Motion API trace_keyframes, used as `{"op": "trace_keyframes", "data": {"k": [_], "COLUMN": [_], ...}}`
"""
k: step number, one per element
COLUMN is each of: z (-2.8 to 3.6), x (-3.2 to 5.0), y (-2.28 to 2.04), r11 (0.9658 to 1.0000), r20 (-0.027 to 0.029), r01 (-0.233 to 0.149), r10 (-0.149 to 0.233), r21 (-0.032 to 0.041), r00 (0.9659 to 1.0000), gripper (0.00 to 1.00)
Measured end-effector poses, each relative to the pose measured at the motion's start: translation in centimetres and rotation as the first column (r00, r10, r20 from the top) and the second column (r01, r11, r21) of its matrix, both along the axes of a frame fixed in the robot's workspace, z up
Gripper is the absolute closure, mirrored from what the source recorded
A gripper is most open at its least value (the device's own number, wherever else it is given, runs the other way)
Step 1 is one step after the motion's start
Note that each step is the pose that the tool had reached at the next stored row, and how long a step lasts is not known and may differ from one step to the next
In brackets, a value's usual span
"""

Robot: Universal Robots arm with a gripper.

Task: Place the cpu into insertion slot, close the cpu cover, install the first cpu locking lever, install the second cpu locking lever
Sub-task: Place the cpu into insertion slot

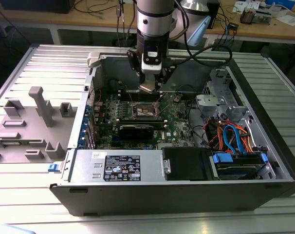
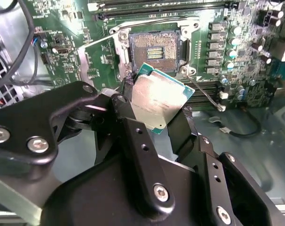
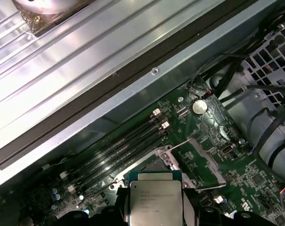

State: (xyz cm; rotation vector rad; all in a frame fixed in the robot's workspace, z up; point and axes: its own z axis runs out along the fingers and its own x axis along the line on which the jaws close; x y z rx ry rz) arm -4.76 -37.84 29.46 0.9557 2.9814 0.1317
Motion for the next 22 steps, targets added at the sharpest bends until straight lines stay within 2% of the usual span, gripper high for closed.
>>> {"op": "trace_keyframes", "data": {"k": [1,3,5,6,10,11,12,15,16,17,18,20,22], "z": [-0.02,-0.03,-0.07,-0.09,-0.17,-0.18,-0.21,-0.24,-0.26,-0.28,-0.29,-0.31,-0.33], "x": [0.00,0.00,0.00,0.00,0.00,0.00,0.00,0.00,0.00,0.00,0.00,0.00,0.00], "y": [0.00,0.00,0.00,0.00,0.00,0.00,0.00,0.00,0.00,0.00,0.00,0.00,0.00], "r11": [0.9996,0.9986,0.9955,0.9929,0.9777,0.9730,0.9655,0.9510,0.9400,0.9327,0.9285,0.9097,0.8991], "r20": [0.0000,0.0000,0.0000,0.0000,0.0000,0.0000,0.0000,0.0000,0.0000,0.0000,0.0000,0.0000,0.0000], "r01": [0.027,0.053,0.094,0.119,0.210,0.231,0.260,0.309,0.341,0.361,0.371,0.415,0.438], "r10": [-0.027,-0.053,-0.094,-0.119,-0.210,-0.231,-0.260,-0.309,-0.341,-0.361,-0.371,-0.415,-0.438], "r21": [0.0000,0.0000,0.0000,-0.0001,-0.0001,0.0000,0.0000,0.0000,0.0000,0.0000,0.0001,0.0000,0.0000], "r00": [0.9996,0.9986,0.9955,0.9929,0.9777,0.9730,0.9655,0.9510,0.9400,0.9327,0.9285,0.9097,0.8991], "gripper": [0.46,0.46,0.46,0.46,0.46,0.46,0.46,0.46,0.46,0.46,0.46,0.46,0.46]}}
